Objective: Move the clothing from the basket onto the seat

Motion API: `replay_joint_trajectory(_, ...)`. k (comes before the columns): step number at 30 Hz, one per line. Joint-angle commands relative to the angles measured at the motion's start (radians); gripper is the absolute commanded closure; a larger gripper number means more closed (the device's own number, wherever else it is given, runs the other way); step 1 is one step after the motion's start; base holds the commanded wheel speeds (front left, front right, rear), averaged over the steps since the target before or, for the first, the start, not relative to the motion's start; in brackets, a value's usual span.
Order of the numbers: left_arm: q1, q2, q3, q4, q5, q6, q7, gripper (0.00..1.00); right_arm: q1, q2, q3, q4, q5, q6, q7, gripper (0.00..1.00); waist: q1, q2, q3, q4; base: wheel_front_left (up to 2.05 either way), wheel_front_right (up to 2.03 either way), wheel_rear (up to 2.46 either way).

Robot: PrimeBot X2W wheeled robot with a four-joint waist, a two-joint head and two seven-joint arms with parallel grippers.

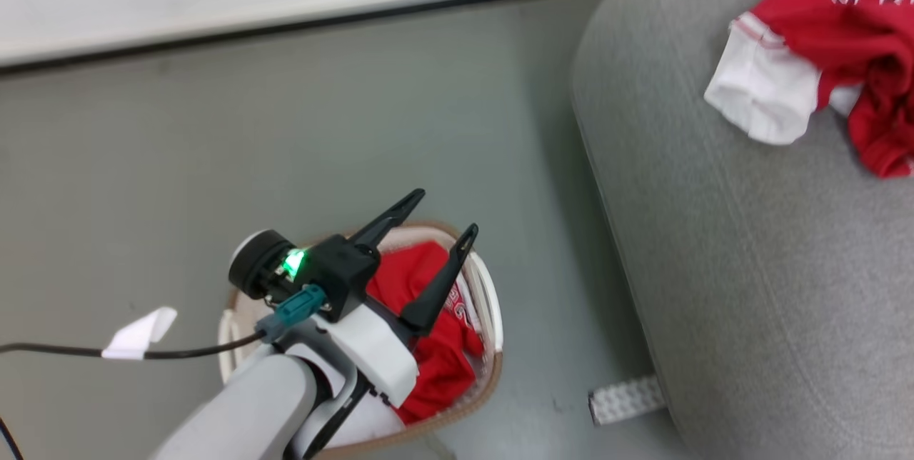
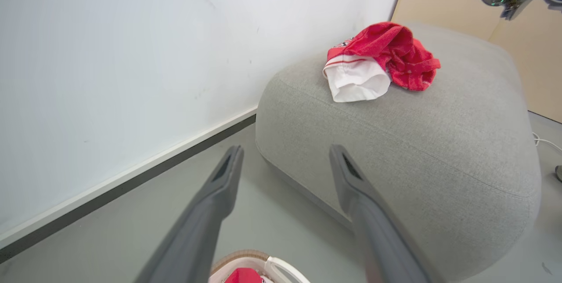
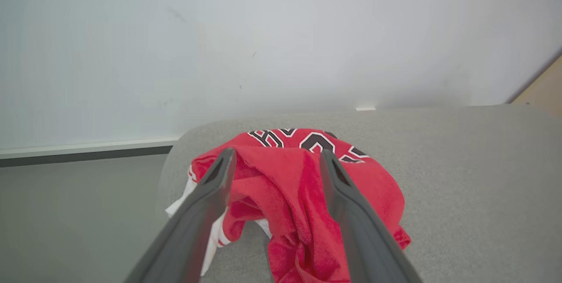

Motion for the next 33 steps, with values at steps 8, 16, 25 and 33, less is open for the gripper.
replay_joint_trajectory(8, 0.071, -0.019, 0.044, 0.038, -0.053, 0.044, -0.067, 0.00, 0.166, -0.070, 0.034, -0.239, 0.095, 0.000, -0.040, 0.00, 0.0001, 0.0000, -0.225, 0.090, 0.00, 0.00, 0.00)
replay_joint_trajectory(16, 0.154, -0.007, 0.123, 0.067, -0.096, 0.135, -0.131, 0.00, 0.435, -0.025, -0.042, -0.443, 0.052, 0.000, -0.098, 0.00, 0.0001, 0.0000, -0.313, 0.151, 0.00, 0.00, 0.00)
replay_joint_trajectory(25, 0.289, 0.029, 0.233, 0.050, -0.130, 0.223, -0.200, 0.00, 0.747, 0.144, -0.192, -0.671, -0.089, 0.000, -0.148, 0.00, 0.0001, 0.0000, -0.335, 0.175, 0.00, 0.00, 0.00)
replay_joint_trajectory(33, 0.421, 0.024, 0.329, 0.005, -0.131, 0.269, -0.221, 0.00, 0.930, 0.311, -0.269, -0.808, -0.231, 0.000, -0.216, 0.00, 0.0001, 0.0000, -0.328, 0.173, 0.00, 0.00, 0.00)
